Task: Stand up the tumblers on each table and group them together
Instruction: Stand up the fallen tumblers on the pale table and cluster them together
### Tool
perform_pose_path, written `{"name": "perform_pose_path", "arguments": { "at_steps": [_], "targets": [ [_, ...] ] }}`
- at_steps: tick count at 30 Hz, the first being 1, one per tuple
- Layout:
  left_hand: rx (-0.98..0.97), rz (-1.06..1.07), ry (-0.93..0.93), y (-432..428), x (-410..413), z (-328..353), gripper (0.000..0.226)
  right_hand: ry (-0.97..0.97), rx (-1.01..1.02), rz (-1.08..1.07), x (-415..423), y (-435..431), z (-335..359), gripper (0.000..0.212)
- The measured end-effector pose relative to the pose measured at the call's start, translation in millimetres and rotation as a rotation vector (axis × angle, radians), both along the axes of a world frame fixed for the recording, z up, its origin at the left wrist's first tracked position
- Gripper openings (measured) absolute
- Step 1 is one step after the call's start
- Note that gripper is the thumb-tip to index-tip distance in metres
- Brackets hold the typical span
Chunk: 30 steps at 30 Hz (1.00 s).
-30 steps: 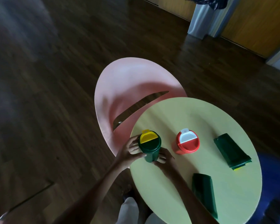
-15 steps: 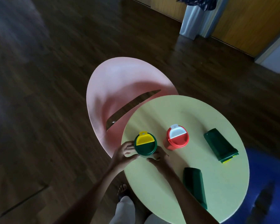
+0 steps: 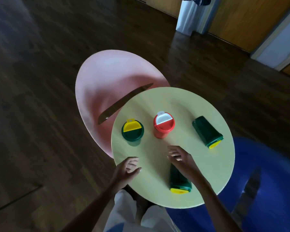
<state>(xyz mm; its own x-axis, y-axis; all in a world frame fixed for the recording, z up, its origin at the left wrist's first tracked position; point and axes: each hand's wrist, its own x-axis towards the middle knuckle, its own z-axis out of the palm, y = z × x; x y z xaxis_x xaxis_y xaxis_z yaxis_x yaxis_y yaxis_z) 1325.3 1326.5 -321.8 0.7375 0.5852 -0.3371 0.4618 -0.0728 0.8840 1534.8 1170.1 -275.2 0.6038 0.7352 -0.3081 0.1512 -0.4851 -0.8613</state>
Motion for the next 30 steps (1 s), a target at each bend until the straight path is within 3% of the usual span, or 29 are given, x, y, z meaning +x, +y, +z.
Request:
{"name": "perform_pose_path", "arguments": {
  "at_steps": [7,10,14,18,30],
  "targets": [
    [0.120,-0.371,-0.064,-69,37,2,0.060,-0.224,0.042,0.016,-17,-98,-10,0.038],
    [0.148,-0.434,-0.075,-86,46,-2,0.066,-0.178,-0.017,0.005,-26,-120,-23,0.051],
    [0.107,-0.382,-0.078,-98,52,-5,0.062,0.002,0.014,-0.073,-40,-131,-42,0.066],
    [0.100,-0.333,-0.087,-102,57,1,0.058,0.069,0.069,-0.239,-43,-128,-49,0.051],
    [0.071,-0.188,-0.113,-86,99,62,0.049,-0.064,0.181,-0.227,0,-99,2,0.043]
  ]
}}
